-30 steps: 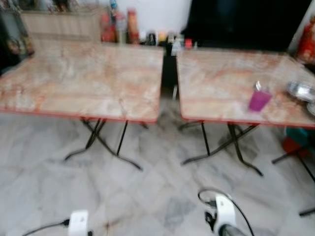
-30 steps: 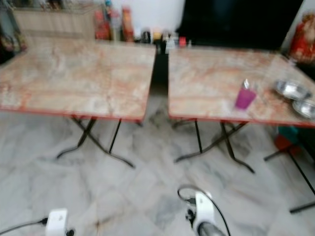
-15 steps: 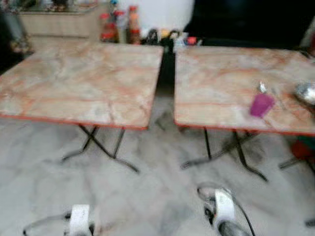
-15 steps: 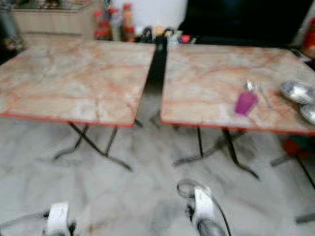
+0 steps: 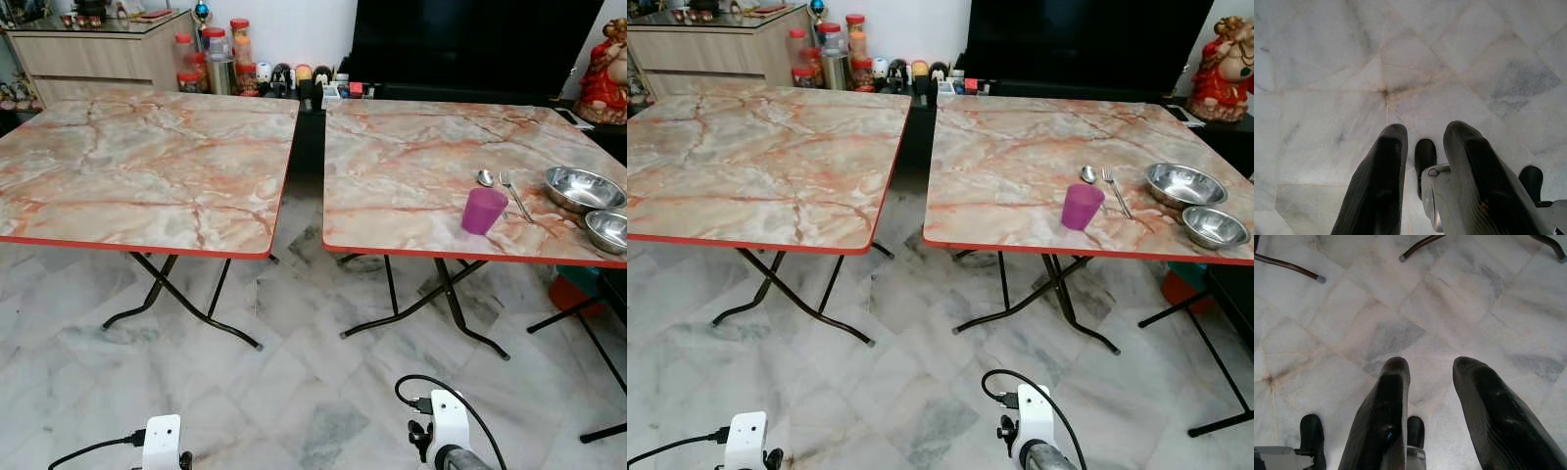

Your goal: Setting the table

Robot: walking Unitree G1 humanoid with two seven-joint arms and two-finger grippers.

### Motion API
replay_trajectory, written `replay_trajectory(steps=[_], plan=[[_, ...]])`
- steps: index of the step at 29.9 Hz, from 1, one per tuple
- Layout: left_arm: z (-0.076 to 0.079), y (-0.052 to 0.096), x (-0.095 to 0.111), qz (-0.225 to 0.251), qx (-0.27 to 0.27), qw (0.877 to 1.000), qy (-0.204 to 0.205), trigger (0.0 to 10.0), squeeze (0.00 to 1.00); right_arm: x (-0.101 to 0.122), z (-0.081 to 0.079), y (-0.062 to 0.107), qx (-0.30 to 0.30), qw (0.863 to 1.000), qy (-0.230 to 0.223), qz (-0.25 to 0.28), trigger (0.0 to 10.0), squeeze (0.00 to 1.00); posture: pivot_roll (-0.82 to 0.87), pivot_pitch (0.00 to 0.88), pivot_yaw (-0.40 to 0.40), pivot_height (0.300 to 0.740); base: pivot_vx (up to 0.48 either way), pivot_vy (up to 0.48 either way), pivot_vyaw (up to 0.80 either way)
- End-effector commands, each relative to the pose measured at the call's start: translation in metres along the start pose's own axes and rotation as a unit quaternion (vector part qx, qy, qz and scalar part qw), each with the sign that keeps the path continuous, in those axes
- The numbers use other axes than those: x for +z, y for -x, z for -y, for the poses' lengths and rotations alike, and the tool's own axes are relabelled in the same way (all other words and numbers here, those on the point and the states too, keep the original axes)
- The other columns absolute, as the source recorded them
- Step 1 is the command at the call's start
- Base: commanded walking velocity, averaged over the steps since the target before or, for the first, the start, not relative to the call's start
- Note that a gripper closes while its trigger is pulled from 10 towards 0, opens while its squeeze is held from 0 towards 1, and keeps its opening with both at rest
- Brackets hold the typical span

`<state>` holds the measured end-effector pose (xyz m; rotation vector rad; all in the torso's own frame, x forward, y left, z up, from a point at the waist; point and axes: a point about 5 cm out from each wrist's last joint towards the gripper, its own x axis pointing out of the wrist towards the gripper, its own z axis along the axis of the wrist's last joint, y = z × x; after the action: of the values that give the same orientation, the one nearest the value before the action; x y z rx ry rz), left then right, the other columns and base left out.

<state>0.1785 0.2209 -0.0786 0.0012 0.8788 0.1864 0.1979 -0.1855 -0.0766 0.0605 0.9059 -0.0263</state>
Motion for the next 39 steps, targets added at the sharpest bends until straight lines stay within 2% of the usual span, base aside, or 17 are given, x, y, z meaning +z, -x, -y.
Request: replay_trajectory(steps=[1,39], plan=[[-0.0028,-0.0002,-0.0008,-0.009,0.001,1.0,0.003,10.0,0.0,0.0015,0.0031,0.0002,-0.008,1.0,-0.008,0.004,10.0,0.0,0.04,0.0,-0.05,0.732,0.285,0.0,0.0],[-0.0033,-0.0005,0.0007,-0.008,-0.005,1.0,-0.011,10.0,0.0,-0.0006,-0.0004,0.0004,-0.006,1.0,-0.013,0.008,10.0,0.0,0.06,0.0,-0.039,0.732,0.314,0.0,0.0]])
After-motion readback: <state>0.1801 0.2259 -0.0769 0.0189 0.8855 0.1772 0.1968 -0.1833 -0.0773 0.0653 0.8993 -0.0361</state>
